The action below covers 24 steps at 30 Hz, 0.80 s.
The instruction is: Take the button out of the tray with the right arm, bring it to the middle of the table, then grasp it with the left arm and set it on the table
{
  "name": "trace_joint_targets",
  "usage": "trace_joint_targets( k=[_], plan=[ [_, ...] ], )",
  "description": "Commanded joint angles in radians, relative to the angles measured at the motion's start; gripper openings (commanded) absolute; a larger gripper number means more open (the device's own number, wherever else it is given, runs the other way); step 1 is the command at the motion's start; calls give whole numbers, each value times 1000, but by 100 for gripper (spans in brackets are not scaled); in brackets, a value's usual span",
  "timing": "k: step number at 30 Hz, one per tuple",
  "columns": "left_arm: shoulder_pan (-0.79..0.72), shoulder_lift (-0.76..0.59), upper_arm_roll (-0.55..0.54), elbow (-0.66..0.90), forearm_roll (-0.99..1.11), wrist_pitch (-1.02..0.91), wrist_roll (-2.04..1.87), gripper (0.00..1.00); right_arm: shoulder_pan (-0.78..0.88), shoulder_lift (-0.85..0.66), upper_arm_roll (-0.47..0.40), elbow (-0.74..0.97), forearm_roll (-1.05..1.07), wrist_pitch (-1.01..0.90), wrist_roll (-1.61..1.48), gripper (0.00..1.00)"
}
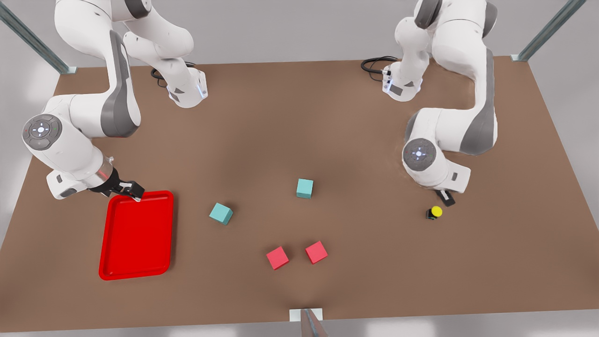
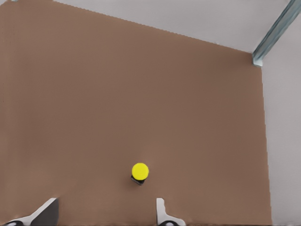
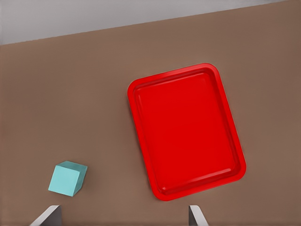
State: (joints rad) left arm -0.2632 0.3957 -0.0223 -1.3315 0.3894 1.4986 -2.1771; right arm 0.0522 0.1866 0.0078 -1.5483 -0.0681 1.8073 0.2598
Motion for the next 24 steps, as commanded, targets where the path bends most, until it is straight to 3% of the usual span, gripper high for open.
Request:
trace_joint_targets(
  k=[1,3,4,6,9,24],
  plan=[
    [128,-20,1,43,-405,-98,1790,100,0,-1,0,1,1,1,-1,100],
    [213,-97,21,28,-455,-80,2422,100,0,-1,0,1,1,1,-1,100],
    [213,-164,28,-33,-472,-61,2436,100,-2,-1,0,1,1,0,-1,100],
    [211,-417,19,-447,-411,250,2418,100,-2,-1,0,1,1,0,-2,100],
    [209,-356,16,-374,-412,238,2360,100,-2,-1,0,1,1,0,-2,100],
    [209,-347,16,-373,-409,232,2344,100,-2,-1,0,1,1,0,-2,100]
  ],
)
